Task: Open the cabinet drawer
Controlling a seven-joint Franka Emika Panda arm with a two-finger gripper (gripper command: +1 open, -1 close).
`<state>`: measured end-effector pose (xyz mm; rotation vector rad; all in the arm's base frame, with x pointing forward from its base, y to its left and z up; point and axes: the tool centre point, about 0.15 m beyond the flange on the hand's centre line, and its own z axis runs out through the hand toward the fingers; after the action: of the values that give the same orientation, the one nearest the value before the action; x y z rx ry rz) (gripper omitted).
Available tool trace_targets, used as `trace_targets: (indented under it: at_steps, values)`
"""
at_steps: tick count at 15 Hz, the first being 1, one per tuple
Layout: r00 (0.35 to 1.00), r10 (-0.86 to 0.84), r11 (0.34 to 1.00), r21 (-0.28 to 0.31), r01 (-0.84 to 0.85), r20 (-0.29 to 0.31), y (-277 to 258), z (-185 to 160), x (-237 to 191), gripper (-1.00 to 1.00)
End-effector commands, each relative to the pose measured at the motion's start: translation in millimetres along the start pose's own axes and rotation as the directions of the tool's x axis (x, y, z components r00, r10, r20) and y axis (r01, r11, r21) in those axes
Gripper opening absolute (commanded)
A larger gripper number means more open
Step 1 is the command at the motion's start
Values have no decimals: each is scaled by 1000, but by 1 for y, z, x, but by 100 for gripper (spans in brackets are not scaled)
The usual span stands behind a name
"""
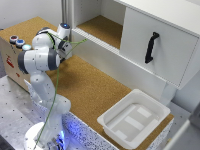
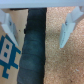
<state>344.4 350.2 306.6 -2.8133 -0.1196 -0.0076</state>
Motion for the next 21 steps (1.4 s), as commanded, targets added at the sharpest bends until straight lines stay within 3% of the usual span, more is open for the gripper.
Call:
trace_targets:
  at_steps: [1, 11, 21]
  values:
    - [999, 2, 992, 128, 3, -36, 23, 33, -7, -100]
    - [1000, -21, 989, 144, 24, -20, 30, 38, -1, -100]
    - [1000, 12, 988, 153, -10, -7, 72, 37, -13, -100]
